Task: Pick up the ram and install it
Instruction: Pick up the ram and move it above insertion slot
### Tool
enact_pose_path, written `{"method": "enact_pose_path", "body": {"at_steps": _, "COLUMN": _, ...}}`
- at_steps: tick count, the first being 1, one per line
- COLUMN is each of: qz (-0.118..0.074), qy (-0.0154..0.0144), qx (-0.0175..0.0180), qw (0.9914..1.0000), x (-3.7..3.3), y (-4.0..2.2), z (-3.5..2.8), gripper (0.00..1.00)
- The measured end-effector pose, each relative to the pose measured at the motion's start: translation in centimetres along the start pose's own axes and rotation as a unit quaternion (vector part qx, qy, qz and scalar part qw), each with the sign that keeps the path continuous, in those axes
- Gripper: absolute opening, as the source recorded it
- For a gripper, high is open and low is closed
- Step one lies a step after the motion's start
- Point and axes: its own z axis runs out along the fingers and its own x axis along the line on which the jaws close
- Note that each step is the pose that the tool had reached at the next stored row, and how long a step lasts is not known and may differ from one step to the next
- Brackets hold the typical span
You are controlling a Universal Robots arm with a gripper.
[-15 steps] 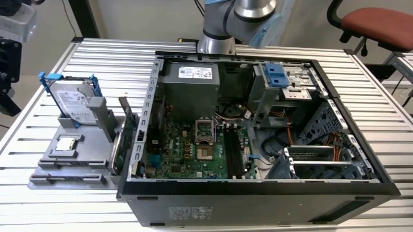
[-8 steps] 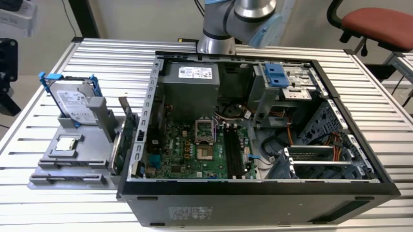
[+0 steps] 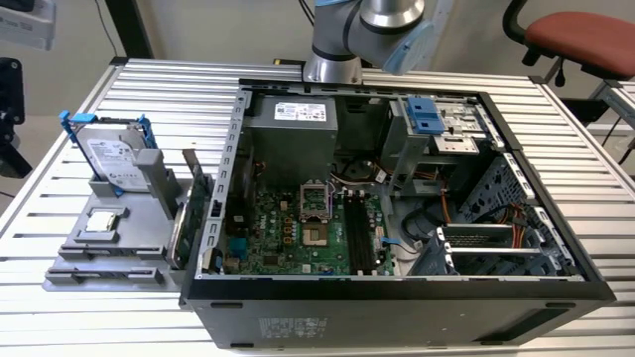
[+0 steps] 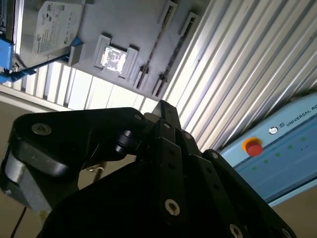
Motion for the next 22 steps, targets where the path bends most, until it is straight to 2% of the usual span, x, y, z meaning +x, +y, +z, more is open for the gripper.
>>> {"method": "enact_pose_path", "body": {"at_steps": 7, "qz": -0.029, "qy": 0.0001, "qx": -0.0005, "qw": 0.99957, "x": 0.00, "y": 0.00, "z": 0.01, "gripper": 0.00}}
{"method": "enact_pose_path", "body": {"at_steps": 12, "qz": -0.041, "qy": 0.0002, "qx": -0.0009, "qw": 0.99917, "x": 0.00, "y": 0.00, "z": 0.01, "gripper": 0.00}}
{"method": "enact_pose_path", "body": {"at_steps": 22, "qz": -0.075, "qy": 0.0004, "qx": -0.0015, "qw": 0.99717, "x": 0.00, "y": 0.00, "z": 0.02, "gripper": 0.00}}
